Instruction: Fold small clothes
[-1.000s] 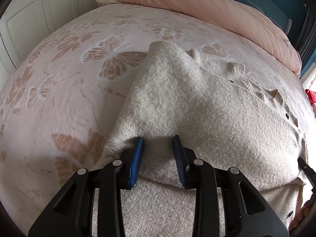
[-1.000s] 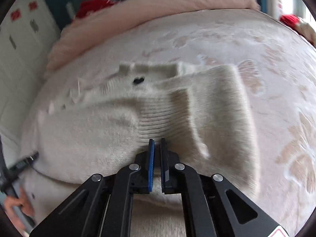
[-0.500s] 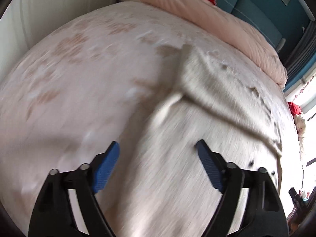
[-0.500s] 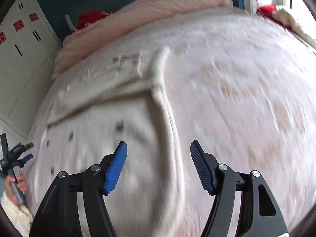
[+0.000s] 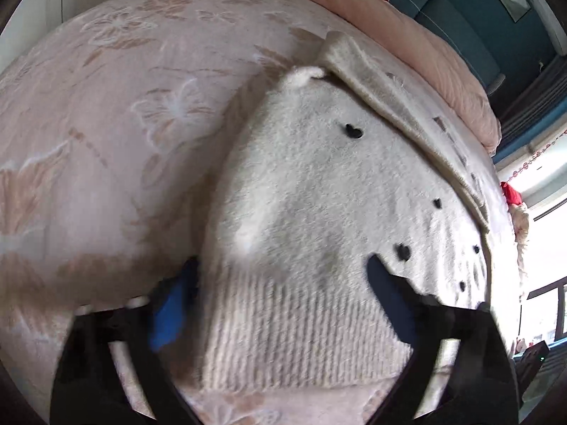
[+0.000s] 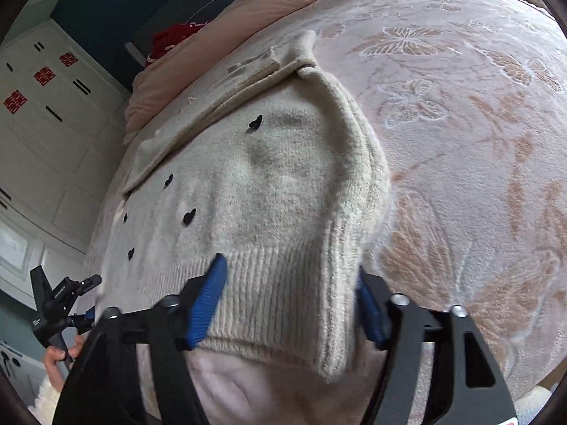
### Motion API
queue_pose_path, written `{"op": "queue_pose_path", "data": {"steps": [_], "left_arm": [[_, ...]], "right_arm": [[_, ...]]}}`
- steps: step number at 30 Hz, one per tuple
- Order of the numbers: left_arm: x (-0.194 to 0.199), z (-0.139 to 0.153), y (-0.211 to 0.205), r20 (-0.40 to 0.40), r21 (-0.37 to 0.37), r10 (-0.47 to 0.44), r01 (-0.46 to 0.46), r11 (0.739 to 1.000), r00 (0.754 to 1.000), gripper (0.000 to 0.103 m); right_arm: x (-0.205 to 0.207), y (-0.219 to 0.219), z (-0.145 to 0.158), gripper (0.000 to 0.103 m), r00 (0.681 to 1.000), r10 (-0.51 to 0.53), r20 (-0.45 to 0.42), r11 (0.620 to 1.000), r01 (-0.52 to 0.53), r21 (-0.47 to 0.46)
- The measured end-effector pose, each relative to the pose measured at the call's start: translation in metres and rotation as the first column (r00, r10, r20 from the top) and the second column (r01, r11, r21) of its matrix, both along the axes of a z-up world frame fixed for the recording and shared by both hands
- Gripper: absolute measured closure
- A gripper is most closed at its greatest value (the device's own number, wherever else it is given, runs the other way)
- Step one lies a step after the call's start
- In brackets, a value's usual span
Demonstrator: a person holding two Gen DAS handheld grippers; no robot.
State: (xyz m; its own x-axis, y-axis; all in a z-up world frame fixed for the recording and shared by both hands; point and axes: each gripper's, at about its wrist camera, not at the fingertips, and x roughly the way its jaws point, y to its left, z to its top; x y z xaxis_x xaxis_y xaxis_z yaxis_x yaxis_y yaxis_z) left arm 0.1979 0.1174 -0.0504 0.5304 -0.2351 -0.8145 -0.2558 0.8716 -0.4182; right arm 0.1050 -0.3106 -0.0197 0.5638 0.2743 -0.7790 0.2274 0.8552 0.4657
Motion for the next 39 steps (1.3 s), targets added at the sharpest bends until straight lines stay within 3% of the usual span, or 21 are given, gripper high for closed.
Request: {"op": "queue_pose_path", "data": {"steps": [1, 3, 5, 9, 15, 18, 22, 24, 26, 29, 31, 33, 35, 37, 39], "left_arm": [[0.004, 0.0, 0.0, -0.026, -0.016, -0.003, 0.003, 1.0, 1.0, 0.073], [0.004, -0.001, 0.008, -0.082, -0.058, 0.021, -0.026, 0.998, 0.996, 0.092], [-0.002, 0.007, 0.015, -0.094, -0.081, 0.032, -0.04, 0.996, 0.995, 0.095], [-0.032, 0.046, 0.014, -0.068, -0.03, -0.053, 0.051, 0.998, 0.996, 0.097], [-0.105, 0.081, 0.01, -0.091, 0.003, -0.158, 0.159, 0.987, 0.983, 0.098], [-0.156, 0.084, 0.01, -0.14, 0.017, -0.208, 0.212, 0.977, 0.968, 0.098], [-0.221, 0.086, 0.004, -0.227, 0.03, -0.287, 0.301, 0.953, 0.931, 0.098], [-0.247, 0.089, -0.001, -0.269, 0.018, -0.32, 0.337, 0.941, 0.909, 0.098], [-0.259, 0.106, 0.001, -0.254, 0.006, -0.312, 0.324, 0.946, 0.915, 0.098], [-0.236, 0.14, 0.006, -0.156, 0.008, -0.29, 0.295, 0.955, 0.944, 0.098], [-0.19, 0.159, 0.004, -0.068, 0.021, -0.289, 0.291, 0.956, 0.955, 0.097], [-0.129, 0.166, -0.007, 0.009, 0.103, -0.273, 0.271, 0.957, 0.962, 0.096], [-0.075, 0.156, -0.018, 0.03, 0.183, -0.248, 0.239, 0.954, 0.968, 0.095], [-0.016, 0.126, -0.025, 0.049, 0.249, -0.207, 0.189, 0.95, 0.977, 0.092], [0.02, 0.095, -0.026, 0.042, 0.229, -0.183, 0.169, 0.959, 0.982, 0.089]], "right_arm": [[0.005, 0.0, 0.0, 0.091, 1.0, 0.003, -0.017, 1.0, -0.002, 0.02], [0.005, -0.005, 0.011, 0.091, 1.0, -0.027, 0.006, 0.997, 0.026, 0.069], [0.001, -0.005, 0.033, 0.092, 0.999, -0.022, 0.041, 0.998, 0.02, 0.057], [-0.017, -0.004, 0.073, 0.093, 0.998, 0.041, 0.053, 0.999, -0.042, 0.013], [-0.073, -0.003, 0.098, 0.093, 0.984, 0.171, -0.054, 0.981, -0.175, -0.08], [-0.11, 0.004, 0.091, 0.093, 0.946, 0.274, -0.176, 0.952, -0.292, -0.088], [-0.171, 0.018, 0.085, 0.093, 0.866, 0.398, -0.302, 0.906, -0.422, -0.016], [-0.196, 0.023, 0.096, 0.093, 0.85, 0.445, -0.282, 0.89, -0.454, 0.034], [-0.208, 0.025, 0.115, 0.092, 0.852, 0.473, -0.224, 0.878, -0.478, 0.036], [-0.186, 0.016, 0.145, 0.092, 0.892, 0.442, -0.1, 0.897, -0.442, 0.02], [-0.146, 0.001, 0.158, 0.092, 0.924, 0.383, 0.011, 0.924, -0.383, 0.013], [-0.102, -0.015, 0.157, 0.092, 0.949, 0.298, 0.099, 0.952, -0.304, 0.042], [-0.047, -0.037, 0.137, 0.091, 0.969, 0.192, 0.153, 0.974, -0.208, 0.094], [-0.002, -0.055, 0.102, 0.085, 0.989, 0.085, 0.123, 0.987, -0.1, 0.127], [0.029, -0.065, 0.076, 0.079, 0.998, -0.025, 0.066, 0.994, 0.018, 0.109]]}}
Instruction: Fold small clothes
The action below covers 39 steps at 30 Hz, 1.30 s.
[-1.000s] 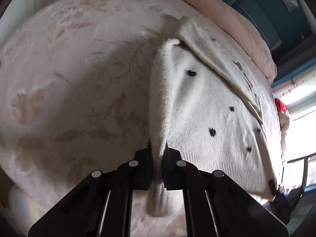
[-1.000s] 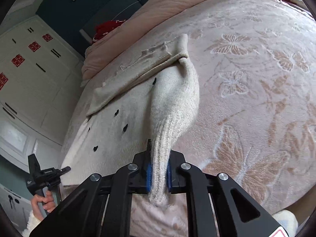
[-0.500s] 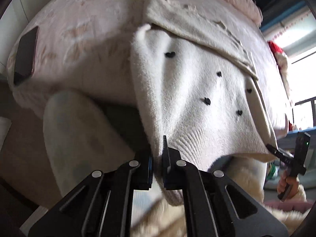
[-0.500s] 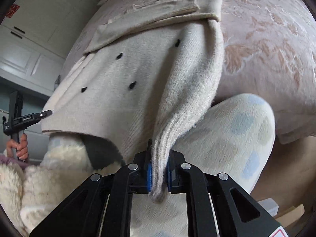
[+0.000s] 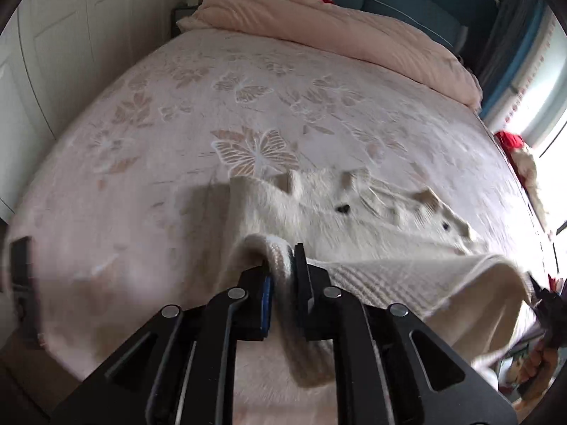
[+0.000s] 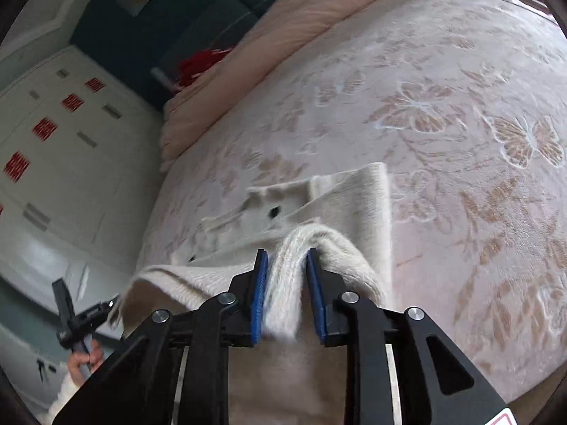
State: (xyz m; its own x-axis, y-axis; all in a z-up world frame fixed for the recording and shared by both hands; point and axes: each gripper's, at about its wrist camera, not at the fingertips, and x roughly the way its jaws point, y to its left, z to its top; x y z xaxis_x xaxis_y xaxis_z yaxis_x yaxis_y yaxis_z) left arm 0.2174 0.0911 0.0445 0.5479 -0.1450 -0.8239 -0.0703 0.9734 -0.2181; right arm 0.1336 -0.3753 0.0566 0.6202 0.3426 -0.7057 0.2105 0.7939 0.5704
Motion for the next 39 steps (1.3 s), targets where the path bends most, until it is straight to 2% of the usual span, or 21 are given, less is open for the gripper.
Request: {"op": "queue_pose_path", "data": {"steps": [1, 3, 4, 5, 6, 7, 8, 10, 15, 18, 20, 21, 22, 23, 24, 25, 28, 31, 34, 37, 39], "left_arm": [[0.01, -0.013, 0.0, -0.016, -0.007, 0.015, -0.015, 1.0, 1.0, 0.088], [0.015, -0.026, 0.009, -0.025, -0.031, 0.081, -0.082, 0.996, 0.996, 0.085], [0.011, -0.024, 0.019, -0.007, -0.054, 0.12, -0.12, 0.991, 0.993, 0.071], [0.003, -0.019, 0.029, 0.02, -0.07, 0.151, -0.15, 0.986, 0.988, 0.06], [-0.005, -0.011, 0.037, 0.065, -0.072, 0.177, -0.173, 0.982, 0.982, 0.036], [-0.017, -0.002, 0.043, 0.109, -0.066, 0.184, -0.177, 0.982, 0.977, 0.019], [-0.025, 0.008, 0.045, 0.167, -0.042, 0.163, -0.158, 0.987, 0.972, 0.016], [-0.029, 0.015, 0.04, 0.201, 0.018, 0.082, -0.087, 0.996, 0.976, 0.011], [0.001, -0.009, 0.009, 0.117, 0.112, -0.046, 0.033, 0.993, 0.992, 0.011], [0.029, -0.032, -0.003, 0.061, 0.12, -0.042, 0.035, 0.992, 0.997, 0.011], [0.044, -0.044, -0.007, 0.018, 0.066, -0.045, 0.044, 0.997, 0.999, 0.012], [0.05, -0.048, -0.008, 0.003, 0.016, -0.053, 0.053, 0.998, 0.999, 0.023], [0.054, -0.051, -0.01, -0.009, -0.027, -0.075, 0.075, 0.997, 0.997, 0.045], [0.058, -0.054, -0.013, -0.036, -0.049, -0.105, 0.103, 0.993, 0.994, 0.055], [0.059, -0.055, -0.016, -0.052, -0.059, -0.125, 0.122, 0.991, 0.991, 0.077], [0.058, -0.055, -0.018, -0.056, -0.071, -0.146, 0.142, 0.987, 0.988, 0.103], [0.041, -0.033, -0.015, 0.014, -0.056, -0.145, 0.145, 0.988, 0.989, 0.103], [0.021, 0.017, -0.003, 0.14, -0.064, -0.111, 0.121, 0.991, 0.984, 0.103], [0.03, 0.058, 0.007, 0.201, -0.072, -0.083, 0.099, 0.992, 0.976, 0.103], [0.062, 0.068, 0.006, 0.187, -0.032, -0.06, 0.067, 0.997, 0.98, 0.103], [0.08, 0.055, 0.002, 0.101, -0.06, -0.102, 0.109, 0.992, 0.99, 0.103]], "right_arm": [[0.007, -0.005, -0.007, 0.078, 0.998, -0.055, -0.01, 0.999, 0.055, -0.001], [0.003, -0.016, -0.003, 0.078, 0.991, -0.129, 0.043, 0.99, 0.126, 0.061], [-0.004, -0.021, 0.005, 0.067, 0.983, -0.161, 0.083, 0.985, 0.155, 0.073], [-0.013, -0.023, 0.012, 0.049, 0.976, -0.182, 0.118, 0.983, 0.176, 0.057], [-0.02, -0.022, 0.022, 0.043, 0.971, -0.185, 0.15, 0.983, 0.185, 0.016], [-0.023, -0.019, 0.029, 0.036, 0.973, -0.16, 0.167, 0.985, 0.169, -0.041], [-0.022, -0.013, 0.031, 0.035, 0.981, -0.111, 0.162, 0.988, 0.127, -0.093], [-0.015, 0.0, 0.027, 0.034, 0.994, -0.032, 0.106, 0.983, 0.05, -0.175], [0.011, 0.032, -0.002, 0.03, 0.997, 0.072, -0.006, 0.935, -0.07, -0.348], [0.034, 0.036, -0.024, 0.03, 0.996, 0.074, -0.058, 0.933, -0.089, -0.349], [0.048, 0.036, -0.036, 0.03, 0.994, 0.061, -0.091, 0.939, -0.088, -0.333], [0.051, 0.037, -0.038, 0.03, 0.993, 0.062, -0.098, 0.942, -0.091, -0.325], [0.054, 0.038, -0.041, 0.033, 0.992, 0.072, -0.105, 0.946, -0.101, -0.309], [0.056, 0.041, -0.042, 0.056, 0.99, 0.085, -0.11, 0.948, -0.114, -0.297], [0.057, 0.044, -0.043, 0.072, 0.988, 0.1, -0.119, 0.946, -0.131, -0.296], [0.056, 0.048, -0.042, 0.093, 0.985, 0.118, -0.126, 0.941, -0.151, -0.302], [0.037, 0.056, -0.015, 0.095, 0.989, 0.14, -0.037, 0.939, -0.145, -0.313], [0.017, 0.053, 0.032, 0.095, 0.987, 0.13, 0.09, 0.95, -0.098, -0.295], [0.019, 0.044, 0.072, 0.095, 0.975, 0.116, 0.191, 0.959, -0.059, -0.278], [0.049, 0.038, 0.073, 0.095, 0.977, 0.116, 0.18, 0.953, -0.058, -0.299], [0.064, 0.035, 0.054, 0.095, 0.986, 0.106, 0.129, 0.958, -0.066, -0.278]]}}
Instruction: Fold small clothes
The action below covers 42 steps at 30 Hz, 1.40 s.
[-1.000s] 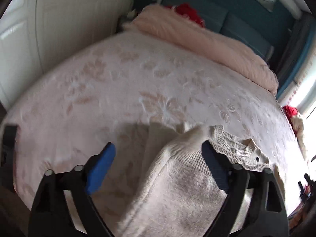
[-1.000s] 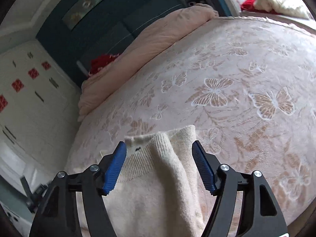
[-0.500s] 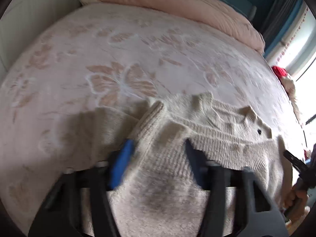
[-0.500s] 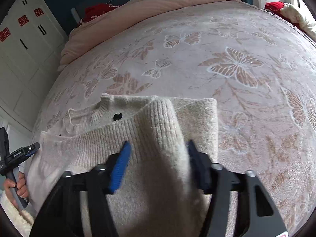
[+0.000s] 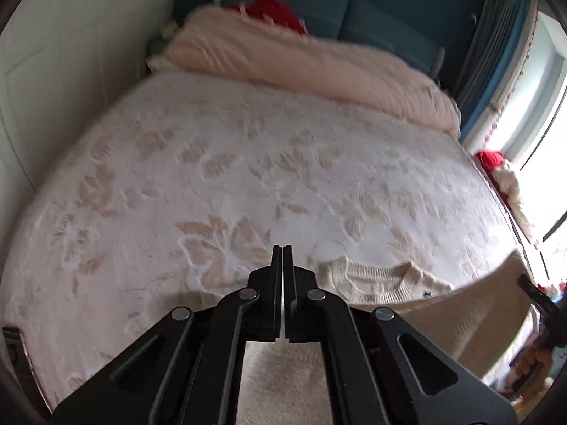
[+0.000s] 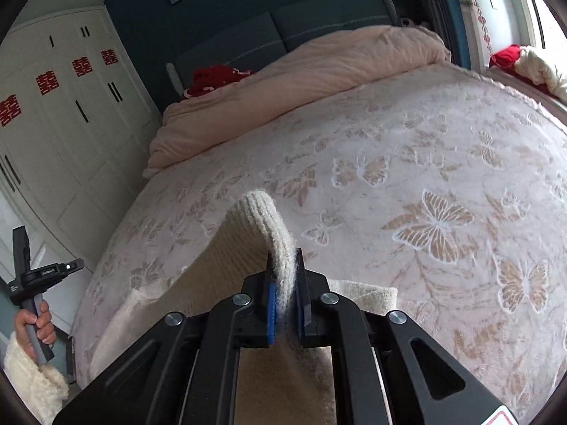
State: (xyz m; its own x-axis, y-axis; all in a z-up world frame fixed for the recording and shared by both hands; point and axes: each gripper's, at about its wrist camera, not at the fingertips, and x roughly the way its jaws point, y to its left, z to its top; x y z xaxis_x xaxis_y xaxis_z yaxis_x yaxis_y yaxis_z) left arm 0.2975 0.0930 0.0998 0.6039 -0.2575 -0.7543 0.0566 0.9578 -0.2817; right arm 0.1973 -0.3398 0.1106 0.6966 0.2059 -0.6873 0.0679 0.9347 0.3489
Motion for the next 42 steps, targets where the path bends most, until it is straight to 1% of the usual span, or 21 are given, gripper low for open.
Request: {"op": "queue_pose_path", "data": {"steps": [2, 3, 5, 6, 7, 9, 11, 12, 13, 16, 21, 23, 26, 28, 30, 31, 33, 35, 36, 38, 42], "left_arm": [[0.004, -0.02, -0.006, -0.076, -0.031, -0.052, 0.049, 0.998, 0.996, 0.101], [0.002, -0.033, -0.009, -0.099, -0.02, -0.07, 0.068, 0.997, 0.993, 0.096], [-0.001, -0.061, -0.016, -0.138, 0.055, -0.082, 0.09, 0.994, 0.987, 0.071], [-0.002, -0.072, -0.017, -0.146, 0.082, -0.072, 0.084, 0.993, 0.987, 0.051], [-0.003, -0.083, -0.016, -0.148, 0.11, -0.046, 0.062, 0.992, 0.988, 0.044], [-0.002, -0.098, -0.016, -0.149, 0.131, -0.031, 0.051, 0.99, 0.988, 0.044], [0.001, -0.11, -0.019, -0.166, 0.103, -0.066, 0.084, 0.991, 0.984, 0.046], [0.002, -0.114, -0.021, -0.182, 0.086, -0.085, 0.102, 0.991, 0.98, 0.067], [0.003, -0.117, -0.023, -0.205, 0.08, -0.101, 0.12, 0.99, 0.974, 0.097], [-0.005, -0.104, -0.026, -0.156, 0.109, -0.101, 0.119, 0.987, 0.983, 0.096], [-0.006, -0.031, -0.012, -0.002, 0.062, -0.055, 0.055, 0.997, 0.998, 0.096], [0.009, -0.021, -0.01, 0.011, 0.075, -0.031, 0.03, 0.997, 0.999, 0.096], [0.046, -0.039, -0.008, -0.034, 0.11, 0.032, -0.028, 0.993, 0.999, 0.096], [0.066, -0.072, -0.012, -0.094, 0.154, 0.043, -0.028, 0.988, 0.995, 0.095], [0.072, -0.111, -0.012, -0.172, 0.177, 0.063, -0.032, 0.984, 0.983, 0.095], [0.066, -0.119, -0.01, -0.184, 0.167, 0.073, -0.042, 0.985, 0.98, 0.095], [0.042, -0.111, -0.003, -0.134, 0.09, 0.057, -0.045, 0.995, 0.989, 0.092], [0.017, -0.092, 0.0, -0.083, 0.066, 0.034, -0.029, 0.997, 0.996, 0.092], [0.0, -0.08, 0.002, -0.052, 0.06, 0.032, -0.029, 0.998, 0.998, 0.092], [-0.031, -0.063, 0.003, -0.033, 0.051, 0.018, -0.016, 0.999, 0.999, 0.092], [-0.076, -0.07, -0.002, -0.088, 0.006, -0.001, 0.001, 1.0, 0.996, 0.09]], "right_arm": [[0.002, 0.003, -0.021, 0.095, 0.999, 0.004, -0.05, 1.0, -0.003, 0.008], [-0.002, 0.006, -0.029, 0.095, 0.998, 0.006, -0.064, 1.0, -0.007, -0.006], [-0.011, 0.011, -0.043, 0.095, 0.996, 0.009, -0.084, 1.0, -0.01, -0.02], [-0.015, 0.012, -0.049, 0.095, 0.996, 0.006, -0.094, 1.0, -0.007, -0.019], [-0.018, 0.01, -0.055, 0.094, 0.995, -0.001, -0.104, 1.0, 0.0, -0.009], [-0.023, 0.007, -0.063, 0.094, 0.993, -0.014, -0.116, 1.0, 0.016, 0.013], [-0.025, 0.003, -0.067, 0.094, 0.992, -0.021, -0.126, 0.999, 0.025, 0.033], [-0.026, 0.002, -0.069, 0.094, 0.991, -0.023, -0.13, 0.999, 0.029, 0.041], [-0.027, 0.001, -0.07, 0.094, 0.991, -0.025, -0.133, 0.998, 0.032, 0.046], [-0.031, 0.0, -0.066, 0.094, 0.992, -0.039, -0.12, 0.997, 0.046, 0.062], [-0.026, -0.009, -0.026, 0.094, 0.997, -0.079, -0.001, 0.991, 0.078, 0.108], [-0.009, -0.014, -0.022, 0.094, 0.996, -0.092, 0.004, 0.993, 0.092, 0.076], [0.032, -0.027, -0.061, 0.094, 0.989, -0.101, -0.11, 0.992, 0.109, 0.067], [0.053, -0.032, -0.1, 0.089, 0.971, -0.106, -0.216, 0.991, 0.121, 0.056], [0.058, -0.031, -0.119, 0.088, 0.946, -0.125, -0.299, 0.99, 0.137, 0.018], [0.051, -0.032, -0.115, 0.088, 0.951, -0.132, -0.28, 0.989, 0.146, 0.03], [0.027, -0.031, -0.095, 0.081, 0.968, -0.131, -0.213, 0.989, 0.143, 0.042], [-0.007, -0.027, -0.071, 0.064, 0.98, -0.128, -0.153, 0.992, 0.129, -0.002], [-0.028, -0.024, -0.062, 0.06, 0.985, -0.119, -0.124, 0.993, 0.118, -0.017], [-0.061, -0.02, -0.057, 0.05, 0.986, -0.118, -0.115, 0.993, 0.114, -0.041], [-0.103, -0.011, -0.073, 0.047, 0.976, -0.148, -0.162, 0.987, 0.135, -0.093]]}}
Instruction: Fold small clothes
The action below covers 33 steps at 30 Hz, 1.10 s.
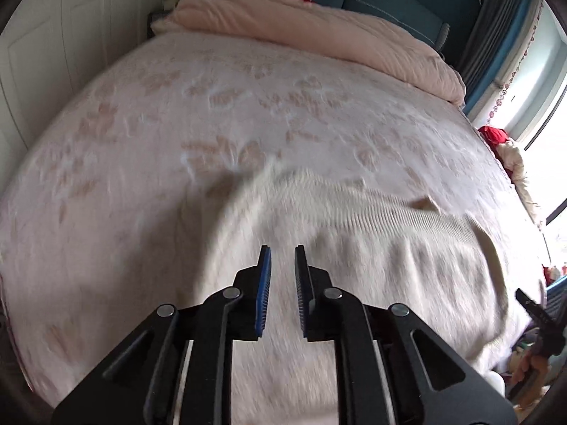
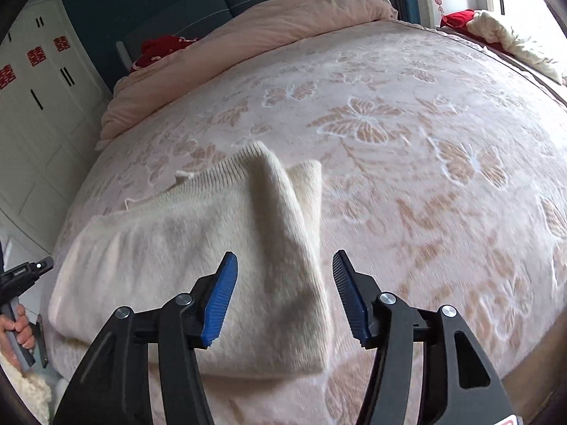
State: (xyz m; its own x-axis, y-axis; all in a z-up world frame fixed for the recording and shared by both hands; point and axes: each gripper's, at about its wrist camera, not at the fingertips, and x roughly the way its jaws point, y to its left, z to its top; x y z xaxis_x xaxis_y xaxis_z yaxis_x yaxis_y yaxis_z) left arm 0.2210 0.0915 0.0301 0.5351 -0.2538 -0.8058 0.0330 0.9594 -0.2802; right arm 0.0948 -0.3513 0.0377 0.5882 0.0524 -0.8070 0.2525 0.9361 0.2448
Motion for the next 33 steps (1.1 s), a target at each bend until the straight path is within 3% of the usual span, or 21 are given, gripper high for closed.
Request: {"op": "queue_pose_path", "data": {"steps": [2, 3, 4, 6, 9, 13, 17, 19, 22, 24, 26, 30, 32, 33], "left_arm": [[-0.017, -0.018, -0.001, -0.047, -0.018, 0.012, -0.012, 1.0, 0.999, 0.091], [-0.027, -0.03, -0.002, -0.069, -0.02, 0.023, -0.024, 0.999, 0.997, 0.091], [-0.032, -0.039, -0.001, -0.093, -0.017, 0.041, -0.043, 0.999, 0.995, 0.091], [-0.039, -0.057, 0.003, -0.134, -0.023, 0.079, -0.083, 0.996, 0.988, 0.095], [-0.038, -0.061, 0.007, -0.142, 0.002, 0.102, -0.103, 0.995, 0.985, 0.102], [-0.031, -0.066, 0.008, -0.151, 0.016, 0.096, -0.094, 0.995, 0.984, 0.103], [-0.034, -0.05, 0.012, -0.151, -0.008, 0.097, -0.099, 0.995, 0.984, 0.102], [-0.035, -0.024, 0.012, -0.089, -0.022, 0.093, -0.096, 0.995, 0.992, 0.102], [-0.013, 0.006, 0.0, -0.018, -0.014, 0.058, -0.059, 0.998, 0.998, 0.102], [0.011, 0.011, -0.016, -0.005, -0.001, 0.031, -0.031, 1.0, 1.0, 0.101], [0.036, 0.0, -0.032, -0.019, 0.032, 0.005, -0.004, 0.999, 1.0, 0.1], [0.074, -0.054, -0.038, -0.14, 0.053, 0.033, -0.026, 0.998, 0.99, 0.101], [0.081, -0.074, -0.026, -0.165, 0.003, 0.048, -0.049, 0.999, 0.985, 0.101], [0.081, -0.08, -0.017, -0.159, -0.054, 0.044, -0.054, 0.997, 0.986, 0.101]], "right_arm": [[-0.008, 0.001, -0.018, 0.048, 0.999, -0.017, -0.033, 0.999, 0.018, 0.036], [-0.011, 0.002, -0.027, 0.055, 0.999, -0.018, -0.048, 0.997, 0.022, 0.078], [-0.012, 0.005, -0.031, 0.081, 0.999, -0.019, -0.051, 0.995, 0.024, 0.094], [-0.012, 0.006, -0.026, 0.092, 1.0, -0.016, -0.026, 0.997, 0.018, 0.069], [-0.015, -0.011, -0.022, 0.093, 0.998, -0.053, -0.024, 0.998, 0.054, 0.025], [-0.023, -0.03, -0.051, 0.093, 0.993, -0.07, -0.093, 0.995, 0.077, 0.067], [-0.016, -0.019, -0.017, 0.087, 0.997, -0.073, -0.038, 0.996, 0.075, 0.044], [-0.005, -0.011, 0.011, 0.082, 0.997, -0.066, 0.03, 0.998, 0.066, 0.012], [0.029, 0.014, 0.038, 0.082, 0.995, 0.026, 0.1, 0.999, -0.028, 0.018], [0.063, 0.035, 0.038, 0.082, 0.99, 0.099, 0.105, 0.993, -0.105, 0.051], [0.101, 0.053, 0.018, 0.083, 0.986, 0.157, 0.056, 0.985, -0.161, 0.068], [0.151, 0.043, -0.034, 0.086, 0.986, 0.136, -0.095, 0.991, -0.134, 0.024], [0.151, 0.014, -0.054, 0.098, 0.988, 0.068, -0.137, 0.997, -0.072, -0.025], [0.148, -0.004, -0.057, 0.102, 0.99, 0.045, -0.133, 0.999, -0.043, 0.02]]}}
